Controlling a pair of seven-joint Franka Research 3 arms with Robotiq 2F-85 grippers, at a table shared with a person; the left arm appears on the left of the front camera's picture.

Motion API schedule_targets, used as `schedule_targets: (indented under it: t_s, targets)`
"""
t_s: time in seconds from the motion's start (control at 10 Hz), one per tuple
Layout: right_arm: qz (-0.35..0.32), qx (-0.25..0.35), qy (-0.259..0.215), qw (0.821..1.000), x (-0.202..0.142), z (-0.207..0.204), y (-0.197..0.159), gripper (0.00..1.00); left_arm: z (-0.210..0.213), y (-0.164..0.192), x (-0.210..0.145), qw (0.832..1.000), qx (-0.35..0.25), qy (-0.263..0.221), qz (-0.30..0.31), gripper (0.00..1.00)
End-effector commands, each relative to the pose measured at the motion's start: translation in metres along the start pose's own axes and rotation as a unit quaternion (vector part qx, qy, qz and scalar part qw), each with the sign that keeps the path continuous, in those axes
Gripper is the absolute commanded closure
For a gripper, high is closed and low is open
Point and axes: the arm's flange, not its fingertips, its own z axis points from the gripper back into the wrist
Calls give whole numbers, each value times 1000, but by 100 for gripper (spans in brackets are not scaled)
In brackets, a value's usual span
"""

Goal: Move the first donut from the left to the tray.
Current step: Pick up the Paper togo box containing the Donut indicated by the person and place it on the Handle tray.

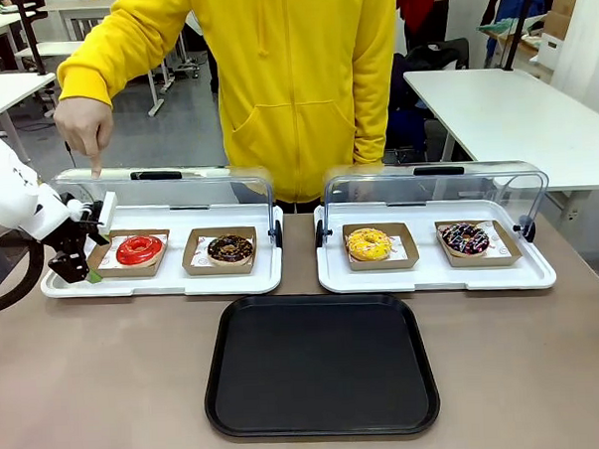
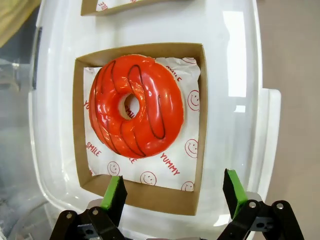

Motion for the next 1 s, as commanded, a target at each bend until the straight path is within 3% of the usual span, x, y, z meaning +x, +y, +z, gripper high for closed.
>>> schedule_targets:
  t_s: [0.0,0.2,0.3,0.4,0.5,0.6,0.7,0.9]
  targets:
    - [12,2,-10,1000,2,0,-2,0,-7,6,-4,1000,1,15,-16,0]
    - [12,2,-10,1000,2,0,-2,0,-10,6,-4,999,-17,21,-17,0]
    - [12,2,-10,1000,2,0,-2,0,-9,5,-3,999,-33,26,-23,60]
    - [12,2,-10,1000,2,0,-2,0,-9,5,-3,998,-42,27,-24,60]
    - [12,2,-10,1000,2,0,-2,0,-8,5,-2,998,-43,29,-26,100]
    - [12,2,-10,1000,2,0,-2,0,-8,4,-2,998,-46,31,-26,64]
    - [12,2,-10,1000,2,0,-2,0,-8,4,-2,998,-45,31,-26,100]
    - [12,2,-10,1000,2,0,-2,0,-8,5,-2,998,-47,32,-25,100]
